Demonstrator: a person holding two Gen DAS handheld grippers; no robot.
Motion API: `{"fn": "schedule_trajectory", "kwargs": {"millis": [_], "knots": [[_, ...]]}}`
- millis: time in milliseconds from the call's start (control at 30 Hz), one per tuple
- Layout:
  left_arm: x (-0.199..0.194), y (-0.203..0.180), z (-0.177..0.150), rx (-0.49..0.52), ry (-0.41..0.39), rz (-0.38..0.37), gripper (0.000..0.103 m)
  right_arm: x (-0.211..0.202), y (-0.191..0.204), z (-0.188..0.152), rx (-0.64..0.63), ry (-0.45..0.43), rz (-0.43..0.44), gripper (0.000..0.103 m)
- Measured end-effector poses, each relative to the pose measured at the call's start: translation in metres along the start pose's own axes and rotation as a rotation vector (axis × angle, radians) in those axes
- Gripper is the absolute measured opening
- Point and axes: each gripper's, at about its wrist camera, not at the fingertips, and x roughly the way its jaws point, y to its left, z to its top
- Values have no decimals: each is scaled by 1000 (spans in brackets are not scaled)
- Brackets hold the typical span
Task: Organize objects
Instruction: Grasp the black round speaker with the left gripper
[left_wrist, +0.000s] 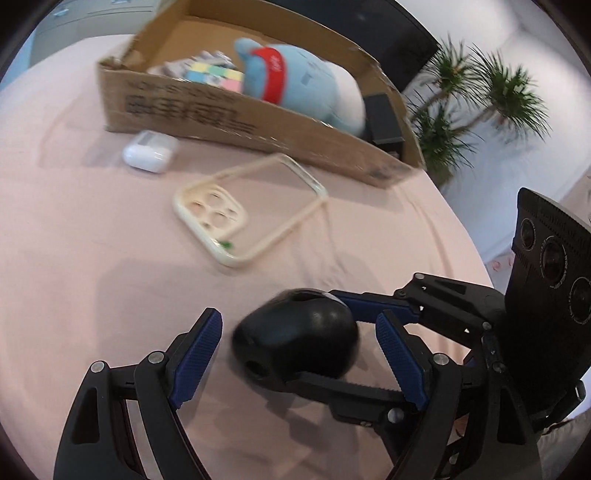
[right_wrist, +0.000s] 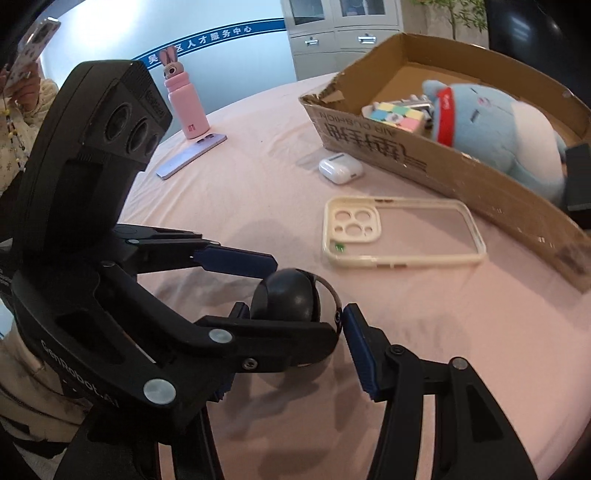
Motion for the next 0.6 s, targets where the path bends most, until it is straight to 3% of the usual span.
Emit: {"fn": "schedule_trajectory", "kwargs": {"millis": [300,433,600], "knots": [[1,3,-1,-24,5,7,85,-6,2,-4,50,-32,15,51],[-4,7,1,-30,-6,13,76,-2,3,1,67,-44,-7,58],[-2,13,3,-53,0,10,75,1,0,4,87,-44,-8,59]]}}
